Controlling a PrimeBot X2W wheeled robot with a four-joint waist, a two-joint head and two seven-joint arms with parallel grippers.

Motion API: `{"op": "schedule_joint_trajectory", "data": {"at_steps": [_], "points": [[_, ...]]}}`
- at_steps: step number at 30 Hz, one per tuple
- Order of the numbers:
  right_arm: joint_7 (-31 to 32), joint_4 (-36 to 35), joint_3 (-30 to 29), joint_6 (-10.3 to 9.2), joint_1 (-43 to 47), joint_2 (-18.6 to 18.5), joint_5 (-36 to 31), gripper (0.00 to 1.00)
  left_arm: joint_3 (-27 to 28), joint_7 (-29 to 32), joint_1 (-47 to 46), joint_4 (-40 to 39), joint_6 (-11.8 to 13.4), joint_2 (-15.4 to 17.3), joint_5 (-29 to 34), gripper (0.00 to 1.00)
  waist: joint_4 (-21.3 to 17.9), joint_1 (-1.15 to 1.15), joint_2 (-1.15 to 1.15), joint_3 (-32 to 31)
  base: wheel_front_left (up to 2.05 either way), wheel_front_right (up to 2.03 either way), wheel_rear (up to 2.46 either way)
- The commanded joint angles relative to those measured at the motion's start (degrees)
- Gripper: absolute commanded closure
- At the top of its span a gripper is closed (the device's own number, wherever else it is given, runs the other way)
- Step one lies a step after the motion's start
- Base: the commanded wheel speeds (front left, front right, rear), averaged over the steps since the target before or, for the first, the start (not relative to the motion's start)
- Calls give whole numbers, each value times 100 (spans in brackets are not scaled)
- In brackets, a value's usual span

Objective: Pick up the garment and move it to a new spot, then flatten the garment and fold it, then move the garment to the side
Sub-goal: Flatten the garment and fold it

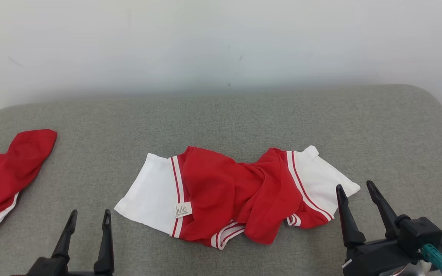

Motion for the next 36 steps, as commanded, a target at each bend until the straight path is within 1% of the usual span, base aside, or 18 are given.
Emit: {"op": "schedule_joint_trajectory", "data": {"at_steps": [1, 8, 18, 20, 22, 24, 30, 33, 36], "points": [[69, -101, -60, -4, 157, 42, -74, 0, 20, 40, 159, -44, 41, 50, -16, 0, -17, 1, 0, -57, 0, 0, 0], [199, -255, -175, -4, 343, 100, -102, 0, -37, 237, 366, -192, 127, 65, -55, 0, -1, 1, 0, -59, 0, 0, 0], [214, -301, -169, -4, 248, 133, -58, 0, -154, 351, 147, -255, 86, 64, -41, 0, 60, 1, 0, 10, 0, 0, 0], [204, -288, -155, -4, 211, 121, -55, 0, -234, 426, 77, -249, 28, 18, -86, 0, 54, 1, 0, 40, 0, 0, 0], [189, -274, -157, -4, 182, 123, -40, 0, -413, 510, -64, -271, -76, -60, -71, 0, 49, 1, 0, 87, 0, 0, 0], [171, -254, -160, -4, 140, 138, -16, 0, -706, 625, -213, -225, -269, -169, -97, 0, 24, 1, 0, 133, 0, 0, 0], [125, -211, -142, -4, 36, 140, -39, 0, -1796, 1158, -660, 252, -1001, -655, -214, 0, -192, 1, 0, 306, 0, 0, 0], [78, -170, -84, -4, -33, 156, -44, 0, -2099, 1322, -863, 654, -1205, -853, -274, 0, -374, 1, 0, 400, 0, 0, 0], [34, -116, -43, -4, -70, 174, -9, 0, -2216, 1355, -1042, 1022, -1315, -988, -352, 0, -560, 1, 0, 486, 0, 0, 0]]}}
